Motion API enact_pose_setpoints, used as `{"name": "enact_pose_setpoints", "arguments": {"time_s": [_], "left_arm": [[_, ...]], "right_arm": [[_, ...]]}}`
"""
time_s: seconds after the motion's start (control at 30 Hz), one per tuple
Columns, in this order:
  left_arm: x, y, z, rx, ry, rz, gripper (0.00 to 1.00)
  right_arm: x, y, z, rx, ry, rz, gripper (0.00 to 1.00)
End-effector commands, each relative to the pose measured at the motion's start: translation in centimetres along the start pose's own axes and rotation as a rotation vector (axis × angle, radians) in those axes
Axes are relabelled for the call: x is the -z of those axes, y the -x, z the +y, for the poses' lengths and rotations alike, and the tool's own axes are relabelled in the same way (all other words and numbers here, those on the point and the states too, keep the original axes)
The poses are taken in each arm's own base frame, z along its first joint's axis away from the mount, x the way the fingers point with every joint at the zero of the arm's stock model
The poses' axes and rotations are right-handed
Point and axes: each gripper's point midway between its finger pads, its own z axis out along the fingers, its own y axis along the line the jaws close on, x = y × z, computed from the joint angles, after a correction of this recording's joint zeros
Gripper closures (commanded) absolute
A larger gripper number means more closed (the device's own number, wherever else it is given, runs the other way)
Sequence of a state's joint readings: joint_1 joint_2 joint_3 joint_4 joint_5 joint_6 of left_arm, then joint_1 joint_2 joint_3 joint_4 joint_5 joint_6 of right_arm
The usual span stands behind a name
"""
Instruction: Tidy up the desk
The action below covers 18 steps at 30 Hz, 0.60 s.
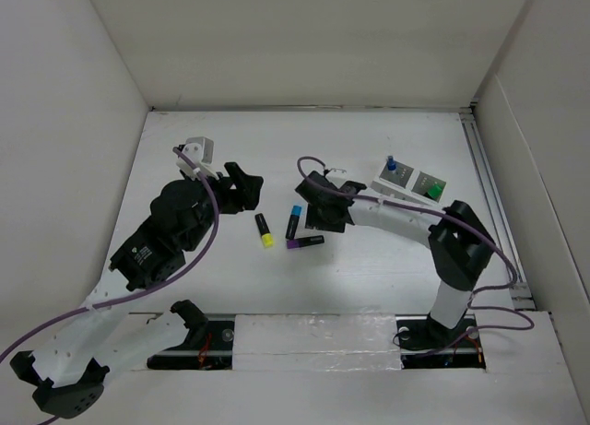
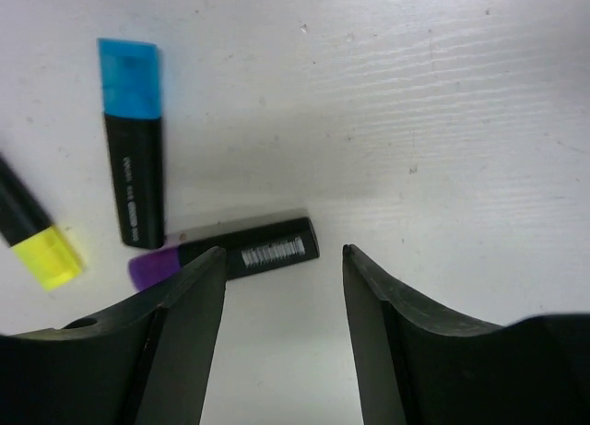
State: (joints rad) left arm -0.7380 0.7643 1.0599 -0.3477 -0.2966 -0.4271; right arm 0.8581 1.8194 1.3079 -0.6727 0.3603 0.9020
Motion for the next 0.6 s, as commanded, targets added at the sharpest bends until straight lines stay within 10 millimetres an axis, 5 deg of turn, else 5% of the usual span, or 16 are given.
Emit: {"name": "enact_pose_setpoints", "arguments": {"time_s": [0.0, 0.1, 0.23, 0.43, 0.57], "left_arm": [[0.0, 1.1, -0.1, 0.003, -0.006, -0.049, 0.32], [0.0, 1.1, -0.1, 0.004, -0.008, -0.051, 0.32], [-0.1, 1.0, -0.2, 0.002, -0.012, -0.049, 0.32], [-0.1, 1.2, -0.2, -0.012, -0.006, -0.047, 0.32], [0.0, 1.2, -0.3, -0.004, -0.014, -0.045, 0.32]], "right_arm": [[3.8, 1.2, 0.6, 0.005, 0.065, -0.048, 0.42], [4.7, -1.6, 2.2, -0.029, 0.189, 0.024, 0.45], [3.2, -5.0, 2.2, -0.035, 0.209, 0.109, 0.65], [0.9, -5.3, 2.2, 0.005, 0.150, 0.107, 0.73], [-1.3, -3.3, 1.6, -0.029, 0.108, 0.080, 0.74]]}}
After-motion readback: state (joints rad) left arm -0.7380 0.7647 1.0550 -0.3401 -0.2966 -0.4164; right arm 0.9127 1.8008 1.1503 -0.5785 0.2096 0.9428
